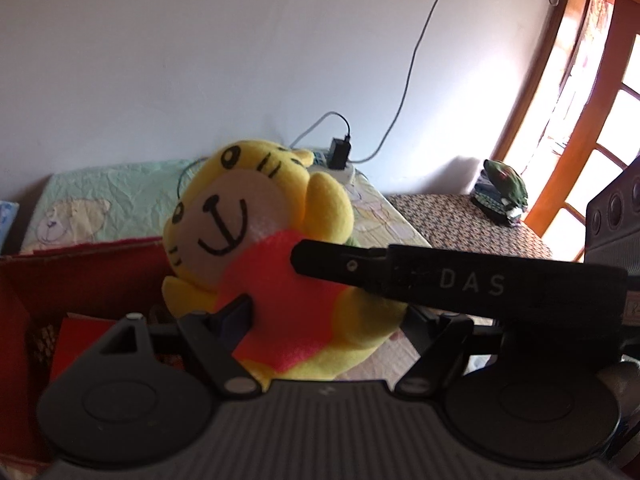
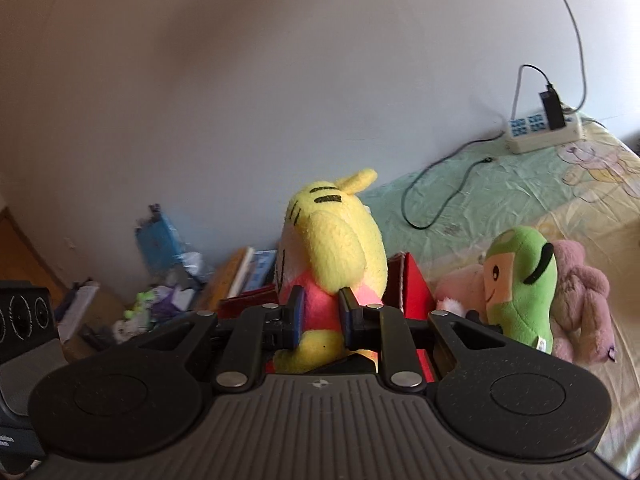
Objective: Organize objects
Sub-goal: 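Carry the held tiger plush with the right gripper over the red box, then lower the tiger plush into the red box and open the right gripper, then move the right gripper to the white bunny with the blue bow, then close the right gripper on the white bunny and lift it, then carry the held white bunny with the right gripper over the red box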
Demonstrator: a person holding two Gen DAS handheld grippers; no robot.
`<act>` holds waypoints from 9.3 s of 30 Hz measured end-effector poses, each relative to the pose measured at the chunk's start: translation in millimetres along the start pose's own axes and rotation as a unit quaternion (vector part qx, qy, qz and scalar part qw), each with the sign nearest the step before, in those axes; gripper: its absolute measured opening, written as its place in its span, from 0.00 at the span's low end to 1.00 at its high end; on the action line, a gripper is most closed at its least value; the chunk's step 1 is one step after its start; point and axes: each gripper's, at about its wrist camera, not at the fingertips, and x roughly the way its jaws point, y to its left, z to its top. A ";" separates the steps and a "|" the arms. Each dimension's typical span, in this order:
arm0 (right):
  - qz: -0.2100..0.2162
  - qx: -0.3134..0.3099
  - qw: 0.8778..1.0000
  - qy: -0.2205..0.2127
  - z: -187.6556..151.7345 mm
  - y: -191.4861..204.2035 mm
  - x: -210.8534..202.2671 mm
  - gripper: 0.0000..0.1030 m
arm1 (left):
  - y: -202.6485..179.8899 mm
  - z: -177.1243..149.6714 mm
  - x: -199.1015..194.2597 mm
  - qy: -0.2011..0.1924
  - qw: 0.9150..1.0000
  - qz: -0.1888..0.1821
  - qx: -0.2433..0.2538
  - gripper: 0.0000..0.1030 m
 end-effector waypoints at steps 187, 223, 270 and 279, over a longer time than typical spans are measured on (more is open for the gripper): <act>-0.120 0.231 0.963 0.067 52.1 -356.4 -80.6 0.40 | -193.1 -3.7 301.0 0.200 0.979 -0.025 -0.012 0.75; 0.001 0.134 0.988 0.080 60.3 -297.2 -84.4 0.34 | -192.8 0.9 285.8 0.200 0.979 -0.022 0.016 0.51; 0.148 -0.015 0.987 0.056 28.1 -55.5 -62.7 0.35 | -92.6 -27.8 22.3 0.022 0.995 0.098 0.003 0.51; 0.147 -0.021 0.988 0.041 9.1 2.7 -23.4 0.35 | -26.1 -28.2 -22.4 0.014 0.995 0.094 0.007 0.51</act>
